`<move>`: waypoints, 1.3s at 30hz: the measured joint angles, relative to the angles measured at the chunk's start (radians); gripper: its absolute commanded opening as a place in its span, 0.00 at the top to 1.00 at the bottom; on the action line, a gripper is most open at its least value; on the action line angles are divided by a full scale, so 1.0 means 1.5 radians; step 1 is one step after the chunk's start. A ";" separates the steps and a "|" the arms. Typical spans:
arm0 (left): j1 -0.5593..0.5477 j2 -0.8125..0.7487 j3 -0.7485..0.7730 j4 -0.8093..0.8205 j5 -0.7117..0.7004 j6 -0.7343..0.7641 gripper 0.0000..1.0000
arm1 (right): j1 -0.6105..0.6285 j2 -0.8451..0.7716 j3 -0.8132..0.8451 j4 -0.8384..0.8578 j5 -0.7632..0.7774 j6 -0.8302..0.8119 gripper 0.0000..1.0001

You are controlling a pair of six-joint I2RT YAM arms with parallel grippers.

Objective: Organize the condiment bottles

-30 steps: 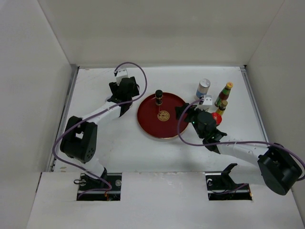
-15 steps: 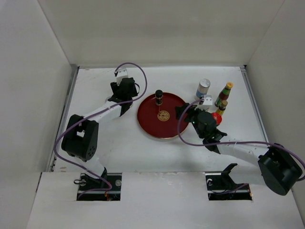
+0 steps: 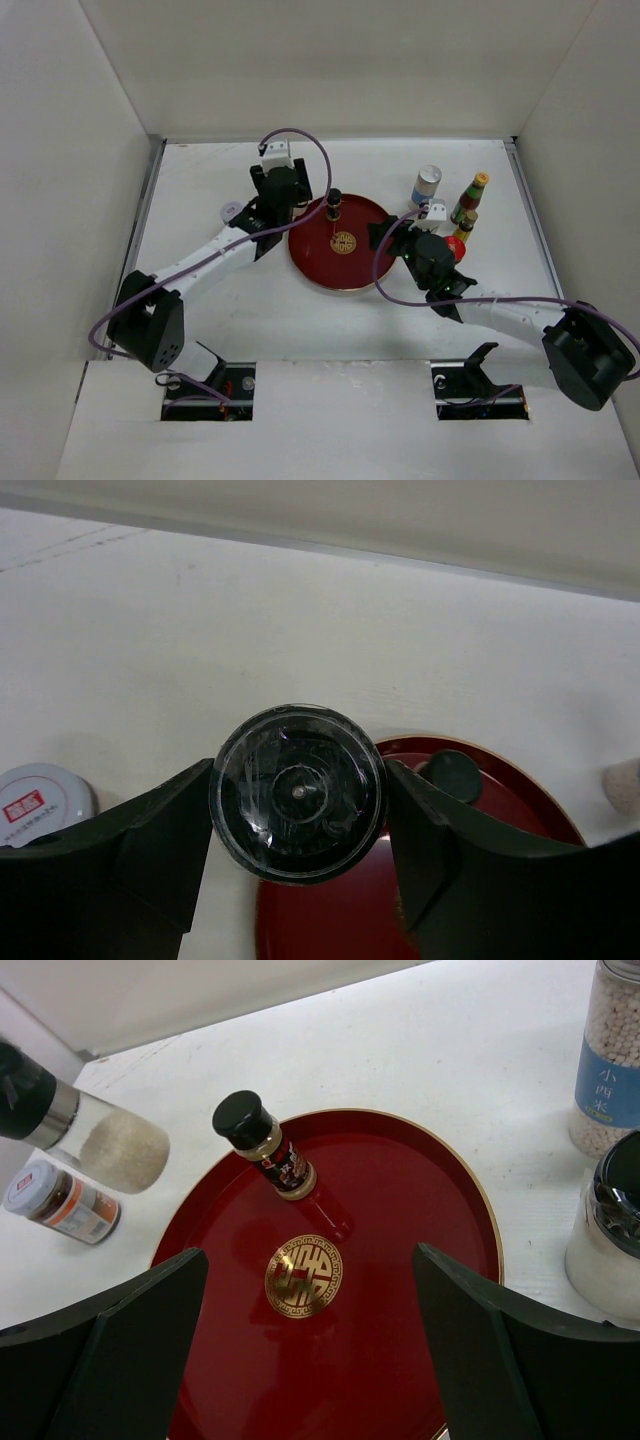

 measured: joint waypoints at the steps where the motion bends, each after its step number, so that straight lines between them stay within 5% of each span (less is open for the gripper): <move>1: -0.011 -0.001 0.000 0.004 -0.001 0.000 0.58 | 0.000 0.000 0.000 0.000 0.000 0.000 0.10; 18: -0.073 0.132 0.001 0.028 -0.007 0.000 0.58 | 0.000 0.000 0.000 0.000 0.000 0.000 0.10; 27: -0.081 0.128 -0.005 0.063 -0.020 0.003 0.11 | 0.000 0.000 0.000 0.000 0.000 0.000 0.09; 34: -0.077 -0.005 -0.093 0.072 -0.053 -0.004 0.03 | 0.000 0.000 0.000 0.000 0.000 0.000 0.09; 39: -0.010 -0.069 -0.129 0.063 -0.093 -0.032 0.03 | 0.000 0.000 0.000 0.000 0.000 0.000 0.09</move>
